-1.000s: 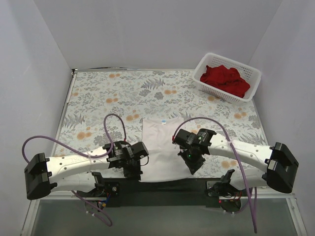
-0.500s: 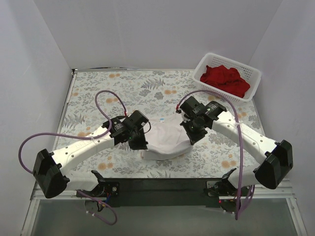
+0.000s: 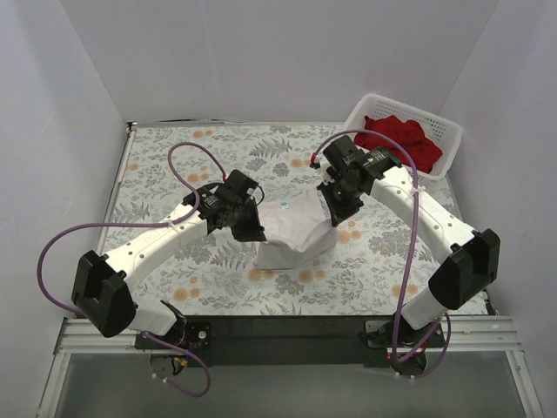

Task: Fold and stack the t-shirts
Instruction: Fold the tshirt

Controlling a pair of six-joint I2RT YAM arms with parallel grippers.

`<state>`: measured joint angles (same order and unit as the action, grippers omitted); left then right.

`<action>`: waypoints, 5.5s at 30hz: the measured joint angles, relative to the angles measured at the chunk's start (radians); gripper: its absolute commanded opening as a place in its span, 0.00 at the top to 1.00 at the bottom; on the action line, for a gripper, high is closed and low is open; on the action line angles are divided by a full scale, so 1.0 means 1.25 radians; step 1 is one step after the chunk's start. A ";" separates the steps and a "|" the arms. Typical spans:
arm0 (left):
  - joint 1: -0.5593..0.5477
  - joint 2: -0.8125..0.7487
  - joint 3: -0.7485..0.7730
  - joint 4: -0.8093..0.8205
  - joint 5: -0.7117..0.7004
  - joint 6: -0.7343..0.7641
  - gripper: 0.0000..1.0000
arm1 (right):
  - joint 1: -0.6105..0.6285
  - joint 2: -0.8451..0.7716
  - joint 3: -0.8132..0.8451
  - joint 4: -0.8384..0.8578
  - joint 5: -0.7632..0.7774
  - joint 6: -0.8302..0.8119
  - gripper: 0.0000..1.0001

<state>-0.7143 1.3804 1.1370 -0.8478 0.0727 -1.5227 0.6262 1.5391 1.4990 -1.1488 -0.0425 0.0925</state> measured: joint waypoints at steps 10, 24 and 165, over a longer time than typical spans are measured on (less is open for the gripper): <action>0.096 0.027 0.014 0.036 0.031 0.037 1.00 | -0.055 0.112 0.106 -0.004 -0.032 -0.043 0.99; 0.113 -0.034 -0.053 0.045 0.089 0.053 1.00 | -0.076 0.011 -0.046 0.022 -0.146 -0.053 0.99; 0.302 0.401 -0.348 1.187 0.165 -0.097 0.87 | -0.368 0.433 -0.646 1.803 -0.696 0.657 0.54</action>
<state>-0.3367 1.8816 0.7025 0.6365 0.2794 -1.6440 0.1665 2.0808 0.6918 1.1046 -0.9127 0.9138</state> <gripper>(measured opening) 0.139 0.463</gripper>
